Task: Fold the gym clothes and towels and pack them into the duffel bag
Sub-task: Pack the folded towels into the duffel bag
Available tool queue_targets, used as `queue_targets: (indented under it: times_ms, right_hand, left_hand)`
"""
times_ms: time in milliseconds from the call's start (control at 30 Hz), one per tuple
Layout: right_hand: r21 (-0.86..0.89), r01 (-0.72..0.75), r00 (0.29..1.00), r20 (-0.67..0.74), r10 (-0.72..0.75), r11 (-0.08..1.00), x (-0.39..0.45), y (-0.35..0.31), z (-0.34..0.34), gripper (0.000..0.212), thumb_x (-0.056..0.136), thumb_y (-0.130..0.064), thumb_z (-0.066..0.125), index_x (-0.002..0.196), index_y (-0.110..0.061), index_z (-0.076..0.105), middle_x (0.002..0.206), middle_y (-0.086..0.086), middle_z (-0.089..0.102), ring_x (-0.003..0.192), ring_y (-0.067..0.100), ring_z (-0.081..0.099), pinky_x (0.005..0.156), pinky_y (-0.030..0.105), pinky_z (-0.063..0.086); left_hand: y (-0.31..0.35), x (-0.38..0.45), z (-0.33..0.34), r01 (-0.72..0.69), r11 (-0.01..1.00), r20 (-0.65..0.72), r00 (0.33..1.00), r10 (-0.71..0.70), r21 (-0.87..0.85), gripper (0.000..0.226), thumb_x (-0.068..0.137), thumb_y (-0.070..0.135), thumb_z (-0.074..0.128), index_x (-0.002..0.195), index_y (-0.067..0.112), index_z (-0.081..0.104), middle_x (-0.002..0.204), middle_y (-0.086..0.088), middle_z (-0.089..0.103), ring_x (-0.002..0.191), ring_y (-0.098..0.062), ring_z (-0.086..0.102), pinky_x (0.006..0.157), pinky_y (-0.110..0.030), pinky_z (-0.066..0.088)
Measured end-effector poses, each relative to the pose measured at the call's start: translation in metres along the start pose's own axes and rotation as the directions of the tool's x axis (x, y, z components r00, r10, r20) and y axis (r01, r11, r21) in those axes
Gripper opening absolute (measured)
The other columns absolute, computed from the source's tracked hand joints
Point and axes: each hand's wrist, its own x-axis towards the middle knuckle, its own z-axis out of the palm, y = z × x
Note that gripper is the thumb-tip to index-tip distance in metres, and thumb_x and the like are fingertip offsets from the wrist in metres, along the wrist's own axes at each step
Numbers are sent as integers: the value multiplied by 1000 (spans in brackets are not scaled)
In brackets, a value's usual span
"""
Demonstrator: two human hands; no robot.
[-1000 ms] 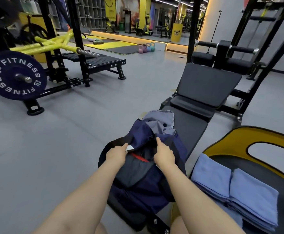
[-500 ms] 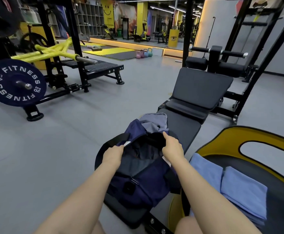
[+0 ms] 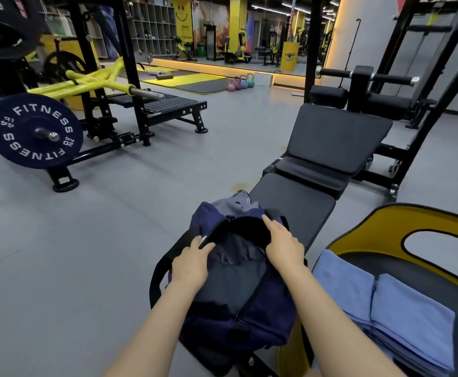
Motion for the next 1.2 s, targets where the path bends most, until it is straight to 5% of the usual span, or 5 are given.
queue_targets:
  times_ms: [267,567,800,900,1200]
  right_hand:
    - [-131,3,1000,26,0,991,30,3,38,47,96,-25,45,143,-27,40,155,-4,28,137,21,31,99,35,37]
    - [-351,131,983,-75,-167,927,82,-13,41,36,91,-35,57,121,-15,50,127,3,52,118,25,44,92,33,35]
    - [-475,296,954,188,-234,829,146,-31,45,43,85,-42,62,121,-20,53,119,4,57,115,27,51,83,34,39]
    - [-513,312,948,117,-295,800,160,-41,46,22,86,-36,57,95,-16,59,101,4,61,95,26,60,66,29,32]
    - [-291,87,948,-271,-169,953,194,-39,12,23,86,-8,49,102,-8,65,105,15,63,97,36,58,66,29,34]
  left_hand:
    - [1,43,10,31,989,-1,1000,-31,-146,71,90,-1,32,149,37,18,158,12,12,124,-27,50,94,-31,42]
    - [2,66,5,13,974,-68,997,-30,-227,85,83,-8,32,150,38,7,156,14,18,114,-28,55,86,-33,47]
    - [11,65,-2,32,977,-87,995,-52,-212,84,83,-7,32,151,30,1,158,16,6,105,-30,58,79,-34,46]
    - [13,63,-6,24,972,-112,992,-51,-234,84,83,-6,32,151,31,2,156,20,11,102,-30,57,75,-33,44]
    - [12,62,-4,-50,980,-47,998,41,-191,78,97,22,45,148,40,-11,157,23,0,110,-24,58,74,-29,42]
